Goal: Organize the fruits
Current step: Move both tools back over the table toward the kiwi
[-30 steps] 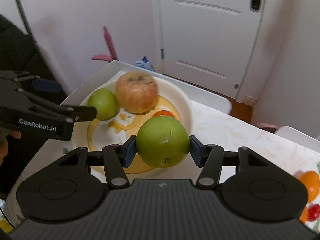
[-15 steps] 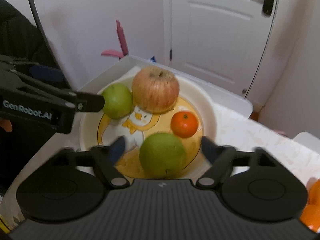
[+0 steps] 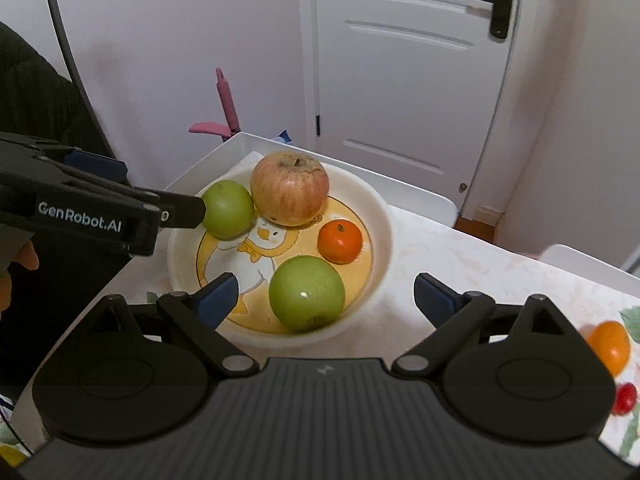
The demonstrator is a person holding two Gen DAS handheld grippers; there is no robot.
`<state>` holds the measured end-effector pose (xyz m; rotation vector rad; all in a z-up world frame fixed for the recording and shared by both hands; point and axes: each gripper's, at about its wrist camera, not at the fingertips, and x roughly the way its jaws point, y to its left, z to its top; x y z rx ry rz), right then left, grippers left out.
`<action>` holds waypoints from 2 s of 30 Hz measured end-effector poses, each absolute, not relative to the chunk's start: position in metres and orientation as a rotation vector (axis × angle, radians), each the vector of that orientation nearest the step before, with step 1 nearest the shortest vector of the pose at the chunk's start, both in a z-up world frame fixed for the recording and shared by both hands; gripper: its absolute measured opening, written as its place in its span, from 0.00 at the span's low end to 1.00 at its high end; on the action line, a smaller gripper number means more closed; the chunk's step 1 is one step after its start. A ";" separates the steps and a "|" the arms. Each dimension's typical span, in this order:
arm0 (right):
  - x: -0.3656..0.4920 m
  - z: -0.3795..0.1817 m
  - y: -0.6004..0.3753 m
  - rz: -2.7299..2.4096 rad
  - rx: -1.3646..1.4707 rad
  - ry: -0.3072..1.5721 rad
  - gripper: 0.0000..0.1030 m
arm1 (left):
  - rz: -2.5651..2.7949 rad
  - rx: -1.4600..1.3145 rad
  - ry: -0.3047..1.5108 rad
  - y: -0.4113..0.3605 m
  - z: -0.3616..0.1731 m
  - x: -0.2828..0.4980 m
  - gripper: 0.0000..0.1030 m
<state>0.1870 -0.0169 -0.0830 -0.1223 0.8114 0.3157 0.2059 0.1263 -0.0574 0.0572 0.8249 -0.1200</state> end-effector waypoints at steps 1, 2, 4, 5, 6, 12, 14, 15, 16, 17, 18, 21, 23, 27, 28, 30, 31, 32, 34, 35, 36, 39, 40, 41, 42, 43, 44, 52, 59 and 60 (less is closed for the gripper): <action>0.183 -0.080 -0.020 0.304 -0.120 0.810 1.00 | -0.125 0.055 0.820 0.125 -0.055 0.204 0.96; 0.178 -0.076 -0.024 0.292 -0.115 0.808 1.00 | -0.131 0.052 0.816 0.124 -0.052 0.202 0.96; 0.168 -0.069 -0.034 0.269 -0.101 0.803 1.00 | -0.144 0.046 0.809 0.122 -0.046 0.196 0.96; 0.163 -0.065 -0.040 0.254 -0.091 0.801 1.00 | -0.151 0.044 0.806 0.120 -0.043 0.193 0.96; 0.158 -0.062 -0.047 0.239 -0.082 0.801 1.00 | -0.157 0.044 0.803 0.118 -0.040 0.191 0.96; 0.130 -0.045 -0.090 0.152 -0.044 0.793 1.00 | -0.174 0.051 0.776 0.097 -0.024 0.170 0.96; 0.121 -0.041 -0.106 0.131 -0.032 0.793 1.00 | -0.174 0.054 0.770 0.090 -0.021 0.163 0.96; 0.117 -0.040 -0.113 0.123 -0.028 0.793 1.00 | -0.171 0.057 0.769 0.085 -0.020 0.160 0.96; 0.115 -0.040 -0.120 0.117 -0.027 0.794 1.00 | -0.167 0.058 0.769 0.080 -0.019 0.156 0.96; 0.112 -0.039 -0.127 0.111 -0.029 0.794 1.00 | -0.164 0.057 0.769 0.076 -0.019 0.153 0.96; 0.109 -0.038 -0.134 0.107 -0.031 0.792 1.00 | -0.162 0.055 0.768 0.071 -0.018 0.149 0.96; 0.104 -0.037 -0.156 0.101 -0.032 0.786 1.00 | -0.155 0.057 0.772 0.054 -0.019 0.140 0.96; 0.102 -0.038 -0.171 0.103 -0.028 0.784 1.00 | -0.147 0.064 0.774 0.040 -0.021 0.133 0.96; 0.099 -0.041 -0.201 0.109 -0.032 0.784 1.00 | -0.135 0.056 0.782 0.016 -0.026 0.123 0.96; 0.099 -0.042 -0.210 0.113 -0.032 0.784 1.00 | -0.132 0.053 0.785 0.010 -0.028 0.121 0.96; 0.099 -0.045 -0.224 0.118 -0.040 0.784 1.00 | -0.126 0.047 0.792 -0.003 -0.032 0.118 0.96; 0.100 -0.047 -0.231 0.119 -0.045 0.784 1.00 | -0.123 0.043 0.795 -0.010 -0.035 0.117 0.96; 0.100 -0.049 -0.238 0.121 -0.048 0.786 1.00 | -0.120 0.039 0.800 -0.017 -0.037 0.117 0.96; 0.103 -0.055 -0.254 0.128 -0.052 0.794 1.00 | -0.115 0.031 0.804 -0.030 -0.043 0.115 0.96; 0.105 -0.058 -0.259 0.130 -0.054 0.797 1.00 | -0.111 0.028 0.806 -0.036 -0.045 0.116 0.96; 0.106 -0.061 -0.265 0.133 -0.057 0.800 1.00 | -0.108 0.025 0.809 -0.043 -0.049 0.117 0.96; 0.112 -0.071 -0.284 0.142 -0.066 0.809 1.00 | -0.103 0.022 0.822 -0.063 -0.061 0.119 0.96; 0.114 -0.074 -0.289 0.145 -0.069 0.811 1.00 | -0.103 0.022 0.825 -0.069 -0.065 0.121 0.96; 0.116 -0.078 -0.293 0.148 -0.072 0.812 1.00 | -0.104 0.025 0.828 -0.075 -0.069 0.122 0.96; 0.118 -0.082 -0.298 0.152 -0.073 0.813 1.00 | -0.105 0.027 0.830 -0.080 -0.072 0.123 0.96; 0.120 -0.086 -0.302 0.155 -0.076 0.816 1.00 | -0.106 0.031 0.834 -0.086 -0.077 0.125 0.96; 0.122 -0.090 -0.306 0.158 -0.078 0.820 1.00 | -0.106 0.035 0.838 -0.092 -0.081 0.126 0.96; 0.136 -0.120 -0.324 0.195 -0.076 0.856 0.89 | -0.116 0.076 0.858 -0.129 -0.115 0.142 0.93; 0.146 -0.138 -0.330 0.214 -0.063 0.874 0.80 | -0.121 0.123 0.867 -0.147 -0.135 0.156 0.85; 0.147 -0.139 -0.330 0.214 -0.060 0.874 0.80 | -0.120 0.128 0.868 -0.149 -0.137 0.158 0.85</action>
